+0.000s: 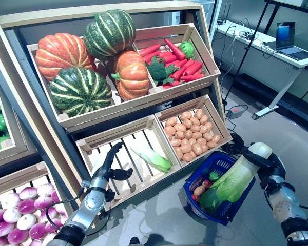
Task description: Put vegetables into the basket
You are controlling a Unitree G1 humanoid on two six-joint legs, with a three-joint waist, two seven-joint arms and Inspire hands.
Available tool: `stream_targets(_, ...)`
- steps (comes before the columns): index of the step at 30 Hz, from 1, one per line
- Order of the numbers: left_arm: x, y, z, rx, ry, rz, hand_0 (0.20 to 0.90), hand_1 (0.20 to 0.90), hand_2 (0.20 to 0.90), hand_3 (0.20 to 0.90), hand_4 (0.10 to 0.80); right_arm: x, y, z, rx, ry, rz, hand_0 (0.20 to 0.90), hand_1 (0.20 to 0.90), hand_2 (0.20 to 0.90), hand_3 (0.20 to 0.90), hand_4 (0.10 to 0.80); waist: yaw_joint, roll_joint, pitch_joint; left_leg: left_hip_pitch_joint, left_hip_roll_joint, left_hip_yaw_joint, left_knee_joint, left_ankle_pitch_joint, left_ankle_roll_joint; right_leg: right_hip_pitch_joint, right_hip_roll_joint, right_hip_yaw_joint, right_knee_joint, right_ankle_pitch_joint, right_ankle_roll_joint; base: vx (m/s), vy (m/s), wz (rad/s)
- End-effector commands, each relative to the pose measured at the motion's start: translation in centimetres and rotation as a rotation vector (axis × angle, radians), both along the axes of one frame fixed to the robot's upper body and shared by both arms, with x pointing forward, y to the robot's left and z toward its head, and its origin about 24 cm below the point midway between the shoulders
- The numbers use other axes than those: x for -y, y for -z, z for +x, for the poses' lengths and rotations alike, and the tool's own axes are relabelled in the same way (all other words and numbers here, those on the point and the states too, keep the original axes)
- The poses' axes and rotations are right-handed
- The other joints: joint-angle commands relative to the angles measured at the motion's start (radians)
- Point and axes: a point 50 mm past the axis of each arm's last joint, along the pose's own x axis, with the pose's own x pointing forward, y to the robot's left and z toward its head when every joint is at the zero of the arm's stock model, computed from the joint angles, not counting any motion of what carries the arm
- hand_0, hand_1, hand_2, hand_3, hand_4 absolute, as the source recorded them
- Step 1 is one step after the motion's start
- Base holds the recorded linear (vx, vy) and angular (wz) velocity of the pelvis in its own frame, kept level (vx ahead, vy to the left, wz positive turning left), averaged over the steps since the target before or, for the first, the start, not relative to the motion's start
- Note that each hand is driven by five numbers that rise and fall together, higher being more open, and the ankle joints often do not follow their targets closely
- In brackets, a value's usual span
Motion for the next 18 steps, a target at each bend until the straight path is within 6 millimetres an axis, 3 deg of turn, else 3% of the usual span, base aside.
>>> stream_targets(1, 1.3, -7.5, 5.0, 0.336, 0.080, 0.039, 0.900, 0.900, 0.900, 0.900, 0.800, 0.7, -7.7, 5.0, 0.235, 0.049, -0.191, 0.300, 0.300, 0.300, 0.300, 0.400, 0.019, 0.016, 0.032, 0.027, 0.015, -0.037, 0.008, -0.085, -0.020, -0.033, -0.011, -0.025, 0.007, 0.045, -0.045, -0.045, -0.015, 0.01)
stream_targets(2, 1.4, -8.0, 5.4, 0.355, 0.079, 0.037, 0.900, 0.900, 0.900, 0.900, 0.800, 0.6, -8.1, 5.4, 0.241, 0.058, -0.201, 0.300, 0.300, 0.300, 0.300, 0.400, 0.019, 0.019, 0.043, 0.015, 0.015, -0.040, 0.008, -0.081, -0.021, -0.046, -0.012, -0.024, 0.010, 0.046, -0.045, -0.324, -0.009, 0.02)
stream_targets(4, 2.1, -11.5, 7.7, 0.474, 0.090, 0.028, 0.900, 0.900, 0.900, 0.900, 0.800, 0.7, -11.6, 7.9, 0.298, 0.114, -0.243, 0.300, 0.300, 0.300, 0.300, 0.400, 0.019, 0.038, 0.131, -0.069, 0.014, -0.065, 0.026, -0.056, -0.028, -0.135, -0.019, -0.025, 0.052, 0.047, -0.050, -0.482, 0.013, 0.00)
stream_targets(5, 2.2, -12.0, 8.0, 0.493, 0.091, 0.026, 0.900, 0.900, 0.900, 0.900, 0.800, 0.7, -12.3, 8.3, 0.312, 0.119, -0.246, 0.300, 0.300, 0.300, 0.300, 0.400, 0.018, 0.041, 0.146, -0.084, 0.014, -0.070, 0.034, -0.054, -0.029, -0.151, -0.020, -0.026, 0.064, 0.045, -0.052, -0.429, 0.048, -0.03)
stream_targets(6, 2.7, -14.2, 9.3, 0.558, 0.101, 0.021, 0.900, 0.900, 0.900, 0.900, 0.800, 1.0, -14.6, 9.5, 0.349, 0.135, -0.268, 0.300, 0.300, 0.300, 0.300, 0.400, 0.018, 0.057, 0.202, -0.146, 0.013, -0.087, 0.072, -0.047, -0.033, -0.206, -0.024, -0.029, 0.109, 0.037, -0.060, -0.337, 0.046, -0.03)
stream_targets(10, 3.6, -17.3, 10.2, 0.691, 0.119, 0.023, 0.900, 0.900, 0.900, 0.900, 0.800, 0.7, -18.1, 10.8, 0.427, 0.176, -0.265, 0.300, 0.300, 0.300, 0.300, 0.400, 0.014, 0.074, 0.301, -0.292, -0.005, -0.115, 0.192, -0.054, -0.035, -0.342, -0.044, -0.029, 0.232, 0.018, -0.070, -0.273, 0.022, 0.01)
stream_targets(18, 5.1, -20.7, 11.2, 0.809, 0.145, 0.019, 0.900, 0.900, 0.900, 0.900, 0.800, 1.0, -20.3, 11.8, 0.483, 0.268, -0.133, 0.300, 0.300, 0.300, 0.300, 0.400, 0.028, 0.095, 0.382, -0.501, -0.041, -0.140, 0.402, -0.111, -0.025, -0.563, -0.086, -0.031, 0.495, -0.067, -0.087, -0.151, 0.024, 0.05)
